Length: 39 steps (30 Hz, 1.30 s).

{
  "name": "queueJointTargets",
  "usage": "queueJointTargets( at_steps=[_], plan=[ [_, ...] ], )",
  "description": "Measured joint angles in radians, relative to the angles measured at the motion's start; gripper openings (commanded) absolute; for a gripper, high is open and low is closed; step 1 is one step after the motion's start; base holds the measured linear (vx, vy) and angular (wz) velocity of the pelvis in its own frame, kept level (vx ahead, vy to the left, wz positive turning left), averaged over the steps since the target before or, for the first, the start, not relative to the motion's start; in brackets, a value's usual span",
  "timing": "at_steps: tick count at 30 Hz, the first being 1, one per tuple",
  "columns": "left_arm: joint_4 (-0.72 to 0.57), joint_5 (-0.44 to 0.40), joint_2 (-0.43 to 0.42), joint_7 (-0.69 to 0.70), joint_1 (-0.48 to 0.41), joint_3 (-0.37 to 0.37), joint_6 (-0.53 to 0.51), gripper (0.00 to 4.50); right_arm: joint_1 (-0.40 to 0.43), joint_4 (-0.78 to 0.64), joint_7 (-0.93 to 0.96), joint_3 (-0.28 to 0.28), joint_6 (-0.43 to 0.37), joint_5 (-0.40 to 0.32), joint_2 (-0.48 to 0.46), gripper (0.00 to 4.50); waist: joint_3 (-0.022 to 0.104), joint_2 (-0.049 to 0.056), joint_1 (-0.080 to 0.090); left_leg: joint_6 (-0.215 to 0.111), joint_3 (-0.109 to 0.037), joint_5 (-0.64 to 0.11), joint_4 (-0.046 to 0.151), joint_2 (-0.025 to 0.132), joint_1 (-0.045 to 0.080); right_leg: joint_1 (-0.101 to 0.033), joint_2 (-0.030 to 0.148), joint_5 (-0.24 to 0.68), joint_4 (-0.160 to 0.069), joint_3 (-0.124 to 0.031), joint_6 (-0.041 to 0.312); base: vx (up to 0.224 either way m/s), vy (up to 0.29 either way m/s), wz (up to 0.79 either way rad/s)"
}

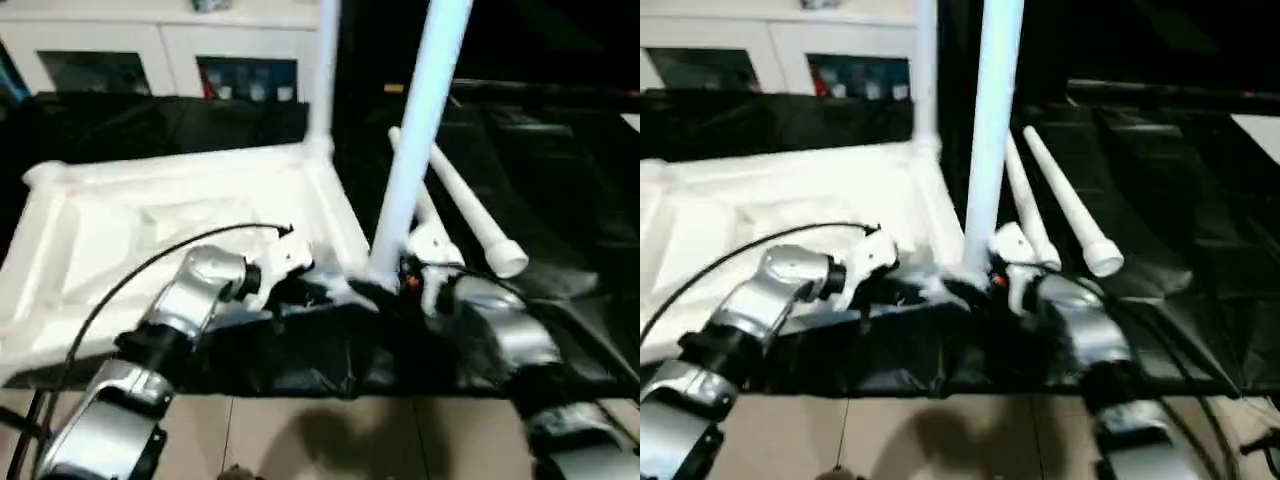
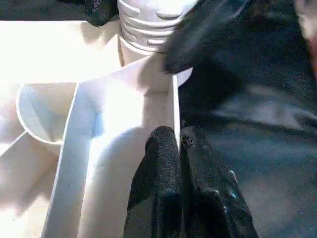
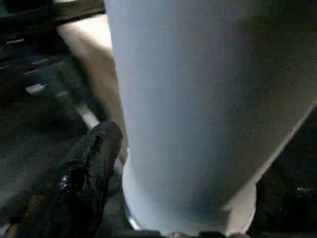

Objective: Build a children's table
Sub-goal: Rotate leg to tighten

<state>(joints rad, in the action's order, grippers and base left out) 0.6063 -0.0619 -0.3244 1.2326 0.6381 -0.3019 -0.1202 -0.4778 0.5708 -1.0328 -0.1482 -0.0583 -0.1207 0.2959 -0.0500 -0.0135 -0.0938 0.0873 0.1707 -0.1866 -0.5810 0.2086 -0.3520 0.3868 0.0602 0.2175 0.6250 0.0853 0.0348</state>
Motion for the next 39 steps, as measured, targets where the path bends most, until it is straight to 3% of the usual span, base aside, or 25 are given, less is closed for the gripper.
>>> queueJointTargets(
  at_steps=[2, 8, 12, 18, 25, 26, 30, 34, 36, 39],
  plan=[
    [-0.003, 0.010, -0.015, 0.054, -0.001, -0.004, -0.001, 0.00, 0.003, -0.026, -0.097, -0.023, -0.014, -0.006, 0.038, 3.66, 0.000, -0.001, -0.003, 0.000, 0.000, 0.000, -0.001, 0.000, 0.000, 0.000, 0.000, 0.000, 0.000, 0.000, 0.000, 0.000, 0.000, 0.00],
    [-0.004, 0.025, -0.032, 0.120, -0.002, -0.022, 0.018, 0.00, 0.002, -0.048, -0.220, -0.051, -0.022, -0.007, 0.086, 3.11, -0.001, -0.003, -0.011, 0.000, 0.000, 0.000, -0.001, 0.000, -0.001, 0.000, 0.000, 0.000, 0.001, 0.000, 0.000, 0.000, 0.000, 0.00],
    [-0.004, 0.027, -0.043, 0.136, -0.003, -0.022, 0.025, 0.00, -0.002, -0.049, -0.224, -0.058, -0.028, -0.005, 0.085, 2.82, -0.002, -0.004, -0.010, 0.000, 0.000, 0.000, -0.001, 0.000, 0.000, 0.000, 0.000, 0.000, 0.001, 0.000, 0.000, 0.000, 0.000, 0.00],
    [0.004, 0.028, -0.046, 0.129, -0.002, -0.019, 0.025, 0.00, 0.003, -0.058, -0.207, -0.050, -0.059, -0.006, 0.066, 2.74, -0.002, -0.005, -0.008, 0.000, 0.000, 0.000, -0.002, 0.000, 0.000, 0.000, 0.000, 0.000, 0.002, 0.000, 0.000, 0.000, 0.000, 0.00],
    [0.061, -0.017, 0.022, -0.067, 0.040, 0.011, -0.046, 0.00, -0.003, 0.028, 0.179, 0.069, -0.060, 0.005, -0.082, 2.73, -0.002, -0.005, 0.013, 0.004, 0.000, -0.001, -0.004, 0.000, 0.002, -0.002, 0.000, -0.002, 0.004, -0.002, 0.000, 0.000, 0.000, 0.00],
    [0.080, -0.030, 0.060, -0.139, 0.047, 0.024, -0.067, 0.00, -0.022, 0.067, 0.300, 0.101, -0.058, 0.012, -0.127, 2.73, -0.001, -0.005, 0.019, 0.004, 0.000, -0.001, -0.003, 0.000, 0.003, -0.003, 0.000, -0.002, 0.004, -0.002, 0.000, 0.000, 0.000, 0.00],
    [0.112, -0.045, 0.125, -0.263, 0.071, 0.039, -0.100, 0.00, -0.068, 0.128, 0.526, 0.143, -0.049, 0.032, -0.198, 2.72, 0.000, -0.003, 0.024, 0.004, 0.000, -0.001, -0.002, 0.000, 0.003, -0.003, 0.000, -0.002, 0.004, -0.002, 0.000, 0.000, 0.000, 0.00],
    [0.117, -0.047, 0.146, -0.315, 0.073, 0.049, -0.113, 0.00, -0.084, 0.161, 0.643, 0.158, -0.017, 0.047, -0.242, 2.72, 0.000, -0.002, 0.025, 0.004, 0.000, -0.001, 0.000, -0.001, 0.003, -0.003, 0.000, -0.002, 0.003, -0.002, 0.000, 0.000, 0.000, 0.00],
    [0.118, -0.049, 0.149, -0.321, 0.073, 0.050, -0.112, 0.00, -0.084, 0.167, 0.652, 0.161, -0.003, 0.049, -0.246, 3.28, 0.000, -0.002, 0.026, 0.004, 0.000, -0.001, -0.001, -0.001, 0.002, -0.003, 0.000, -0.002, 0.003, -0.002, 0.000, 0.000, 0.000, 0.00],
    [0.123, -0.049, 0.146, -0.309, 0.073, 0.051, -0.092, 0.00, -0.084, 0.169, 0.614, 0.165, 0.010, 0.050, -0.241, 3.49, -0.002, 0.004, 0.029, 0.004, 0.000, -0.001, -0.002, -0.001, 0.003, -0.003, 0.000, -0.002, 0.002, -0.002, 0.001, 0.000, 0.000, 0.00]
  ],
)
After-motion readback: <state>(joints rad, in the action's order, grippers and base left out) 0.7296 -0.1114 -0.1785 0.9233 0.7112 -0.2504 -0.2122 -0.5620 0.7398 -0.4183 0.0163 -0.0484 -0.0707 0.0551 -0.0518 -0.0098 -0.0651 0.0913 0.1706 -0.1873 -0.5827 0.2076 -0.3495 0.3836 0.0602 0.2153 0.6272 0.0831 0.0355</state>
